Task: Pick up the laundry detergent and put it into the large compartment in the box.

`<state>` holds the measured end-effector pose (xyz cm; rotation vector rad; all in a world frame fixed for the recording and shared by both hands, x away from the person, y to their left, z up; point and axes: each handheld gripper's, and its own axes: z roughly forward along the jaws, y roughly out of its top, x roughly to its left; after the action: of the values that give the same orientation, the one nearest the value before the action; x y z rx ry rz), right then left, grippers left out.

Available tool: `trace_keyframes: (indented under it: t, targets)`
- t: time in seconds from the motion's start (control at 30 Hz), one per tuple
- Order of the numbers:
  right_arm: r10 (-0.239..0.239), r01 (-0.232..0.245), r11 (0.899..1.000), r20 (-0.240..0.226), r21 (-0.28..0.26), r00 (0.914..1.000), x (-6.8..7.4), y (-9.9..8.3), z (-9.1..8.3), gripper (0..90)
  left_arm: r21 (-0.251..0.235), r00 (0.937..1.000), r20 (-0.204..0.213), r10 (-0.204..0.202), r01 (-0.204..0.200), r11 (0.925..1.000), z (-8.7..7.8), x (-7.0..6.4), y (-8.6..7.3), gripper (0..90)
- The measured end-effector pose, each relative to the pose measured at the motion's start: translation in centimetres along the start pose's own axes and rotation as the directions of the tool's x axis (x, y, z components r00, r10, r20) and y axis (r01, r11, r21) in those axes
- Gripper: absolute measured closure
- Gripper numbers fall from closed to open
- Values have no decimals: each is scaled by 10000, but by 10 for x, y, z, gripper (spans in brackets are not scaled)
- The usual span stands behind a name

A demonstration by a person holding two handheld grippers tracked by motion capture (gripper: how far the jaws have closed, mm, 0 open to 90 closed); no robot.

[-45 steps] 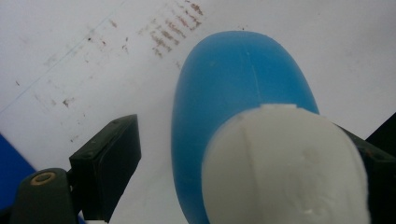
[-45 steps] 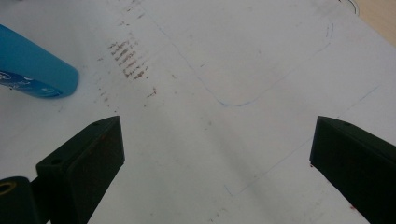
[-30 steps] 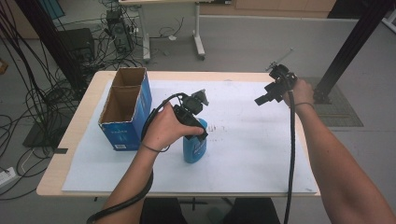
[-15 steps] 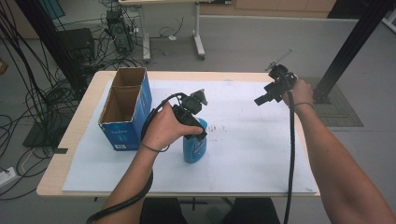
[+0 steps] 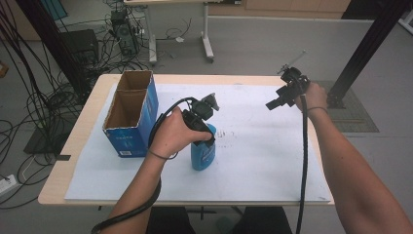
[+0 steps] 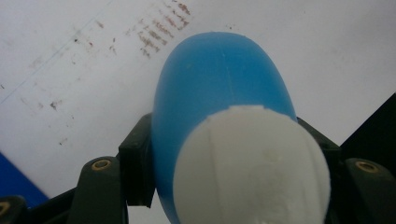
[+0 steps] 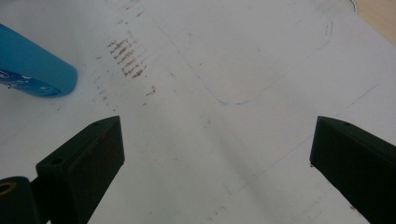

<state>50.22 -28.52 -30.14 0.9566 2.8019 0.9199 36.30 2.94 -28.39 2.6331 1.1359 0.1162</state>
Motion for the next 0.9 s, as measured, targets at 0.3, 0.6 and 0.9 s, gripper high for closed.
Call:
trace_keyframes:
  t: [0.3,0.6,0.9]
  targets:
    - [-7,7,10000,-25,-34,10000,1,0,0,29,-59,10000,-24,-70,70,10000,0,-1,-1,372]
    - [-50,50,10000,1,-12,10000,2,1,1,29,-122,10000,14,-81,82,9999,0,0,-1,372]
    - [-50,50,10000,2,28,10000,3,2,2,29,-246,10000,38,-46,47,9997,0,0,-3,371]
